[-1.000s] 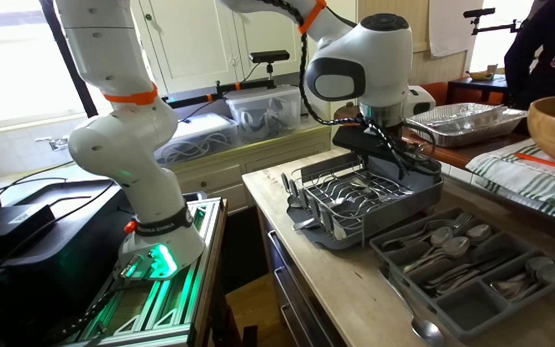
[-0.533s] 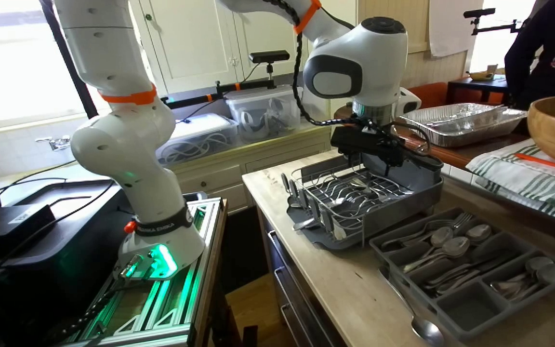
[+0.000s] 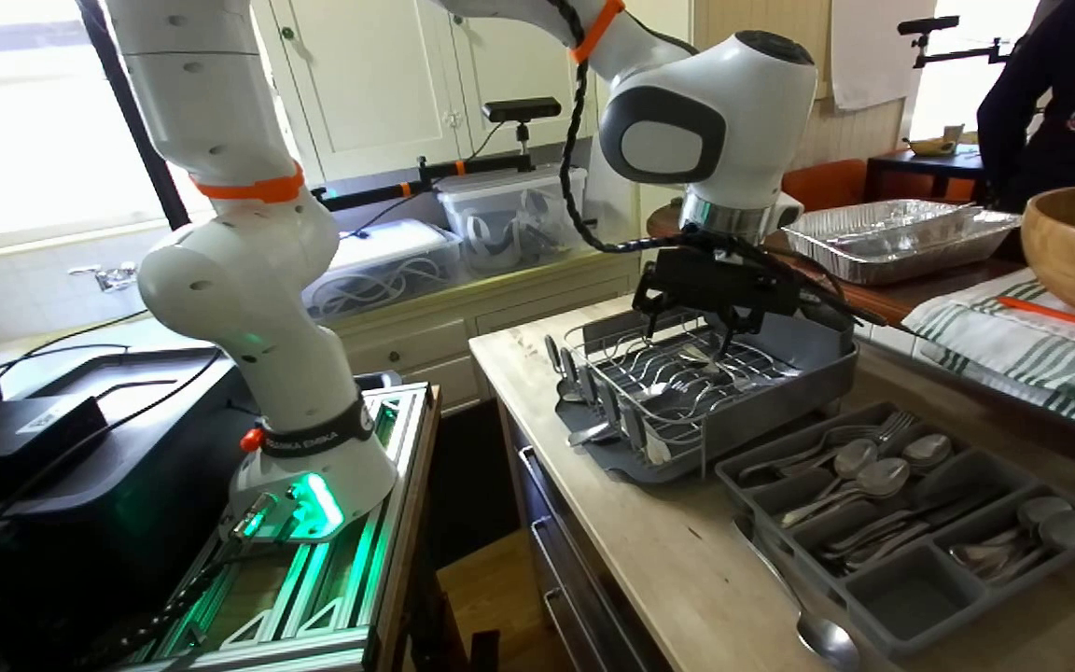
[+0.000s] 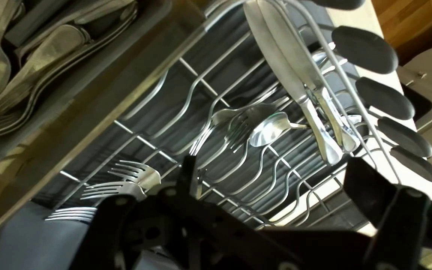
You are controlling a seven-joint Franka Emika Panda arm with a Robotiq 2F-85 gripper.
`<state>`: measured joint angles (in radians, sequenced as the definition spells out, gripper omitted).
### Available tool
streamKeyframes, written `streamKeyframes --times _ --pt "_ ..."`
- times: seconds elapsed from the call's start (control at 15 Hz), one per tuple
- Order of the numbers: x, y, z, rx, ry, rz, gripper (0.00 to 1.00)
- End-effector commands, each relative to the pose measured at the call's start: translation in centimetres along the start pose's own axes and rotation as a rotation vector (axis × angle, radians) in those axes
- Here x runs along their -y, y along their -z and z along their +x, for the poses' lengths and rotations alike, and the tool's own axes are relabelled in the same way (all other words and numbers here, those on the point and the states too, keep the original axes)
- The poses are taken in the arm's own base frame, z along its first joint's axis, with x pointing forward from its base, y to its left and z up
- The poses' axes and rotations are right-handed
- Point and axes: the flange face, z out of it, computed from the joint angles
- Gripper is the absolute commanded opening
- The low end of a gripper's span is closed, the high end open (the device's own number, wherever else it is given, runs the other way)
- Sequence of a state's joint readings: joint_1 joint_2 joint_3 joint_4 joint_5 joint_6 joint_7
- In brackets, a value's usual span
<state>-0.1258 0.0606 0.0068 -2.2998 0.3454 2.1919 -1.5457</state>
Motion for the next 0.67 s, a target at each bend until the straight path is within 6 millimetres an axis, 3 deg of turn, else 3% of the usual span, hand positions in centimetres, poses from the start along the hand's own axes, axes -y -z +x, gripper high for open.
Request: streamKeyframes --times 0.0,0.07,0.33,0.6 --pt "-0.8 -2.0 2.0 0.044 0.023 0.030 1.00" --pt "-0.1 -0.9 1.0 0.013 0.017 0.015 1.00" --pt "-0.1 -2.6 2.4 0.044 0.016 0.035 1.00" --pt "1.1 -4.8 2.8 0.087 -0.119 0.007 1.00"
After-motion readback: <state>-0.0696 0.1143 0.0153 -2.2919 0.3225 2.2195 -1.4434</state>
